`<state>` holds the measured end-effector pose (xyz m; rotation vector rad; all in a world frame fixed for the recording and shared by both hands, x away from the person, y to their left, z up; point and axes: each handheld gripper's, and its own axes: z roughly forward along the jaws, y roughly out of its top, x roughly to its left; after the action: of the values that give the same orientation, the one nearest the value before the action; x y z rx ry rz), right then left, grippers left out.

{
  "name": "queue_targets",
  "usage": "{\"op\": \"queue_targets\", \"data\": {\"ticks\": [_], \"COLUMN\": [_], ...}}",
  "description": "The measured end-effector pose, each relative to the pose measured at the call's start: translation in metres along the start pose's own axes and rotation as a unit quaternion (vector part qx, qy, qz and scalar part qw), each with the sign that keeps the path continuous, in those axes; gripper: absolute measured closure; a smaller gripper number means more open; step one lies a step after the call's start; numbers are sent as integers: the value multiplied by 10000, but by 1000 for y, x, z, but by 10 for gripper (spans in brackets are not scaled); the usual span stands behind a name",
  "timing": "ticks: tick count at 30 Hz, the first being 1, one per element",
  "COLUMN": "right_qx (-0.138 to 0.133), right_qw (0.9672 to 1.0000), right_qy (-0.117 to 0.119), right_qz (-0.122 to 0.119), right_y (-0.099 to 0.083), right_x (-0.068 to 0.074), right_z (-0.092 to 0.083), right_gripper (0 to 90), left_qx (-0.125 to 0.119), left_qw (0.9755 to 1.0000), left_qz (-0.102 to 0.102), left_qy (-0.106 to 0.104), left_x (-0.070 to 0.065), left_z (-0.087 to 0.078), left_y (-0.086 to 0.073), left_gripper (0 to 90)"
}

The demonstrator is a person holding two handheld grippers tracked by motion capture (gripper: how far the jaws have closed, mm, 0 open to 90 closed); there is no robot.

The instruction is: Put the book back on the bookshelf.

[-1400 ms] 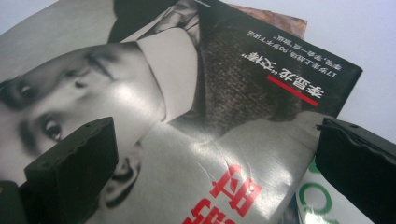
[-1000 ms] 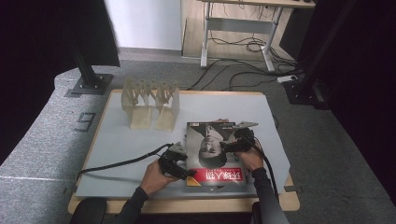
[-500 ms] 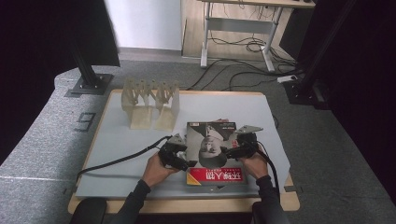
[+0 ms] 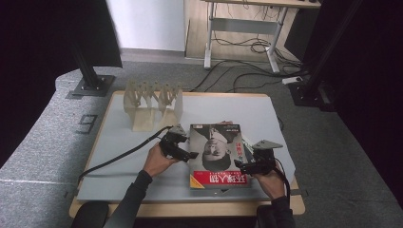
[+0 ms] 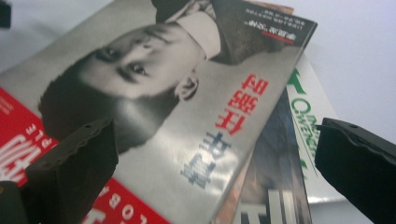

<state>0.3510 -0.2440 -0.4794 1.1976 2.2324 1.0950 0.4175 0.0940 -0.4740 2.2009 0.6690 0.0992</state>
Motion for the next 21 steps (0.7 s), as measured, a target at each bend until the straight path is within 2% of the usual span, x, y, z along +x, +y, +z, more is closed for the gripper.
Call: {"op": "queue_targets", "data": {"ticks": [1, 3, 5, 8, 9, 13, 14, 16, 21], "right_qx": [23, 12, 37, 44, 60, 115, 119, 102, 60], "right_qw": [10000, 10000, 10000, 10000, 10000, 9999, 9999, 9999, 9999], "right_qy": [-14, -28, -40, -3, 22, 44, 55, 63, 68], "right_qz": [-14, -26, -45, -45, -49, -94, -104, -121, -66], "right_y": [-1, -4, -8, -13, -15, -21, -23, -25, -31], "right_x": [1, 1, 3, 7, 8, 12, 13, 14, 14], "right_z": [-1, -3, -5, -6, -7, -7, -7, -9, -11], "right_gripper": [0, 0, 0, 0, 0, 0, 0, 0, 0], "left_qx": [70, 284, 379, 284, 284, 384, 339, 247, 166], "left_qw": [10000, 9991, 9983, 9989, 9990, 9981, 9983, 9990, 9993], "left_qz": [46, 275, 417, 367, 330, 455, 456, 357, 277], "left_qy": [19, 174, 175, 18, 24, 154, 162, 100, 173], "left_x": [1, 1, 0, 4, 6, 9, 10, 14, 24], "left_z": [2, 9, 15, 21, 24, 33, 34, 37, 41], "left_y": [2, 8, 16, 21, 23, 29, 30, 32, 36], "left_gripper": [98, 91, 68, 65, 61, 50, 48, 48, 41]}}
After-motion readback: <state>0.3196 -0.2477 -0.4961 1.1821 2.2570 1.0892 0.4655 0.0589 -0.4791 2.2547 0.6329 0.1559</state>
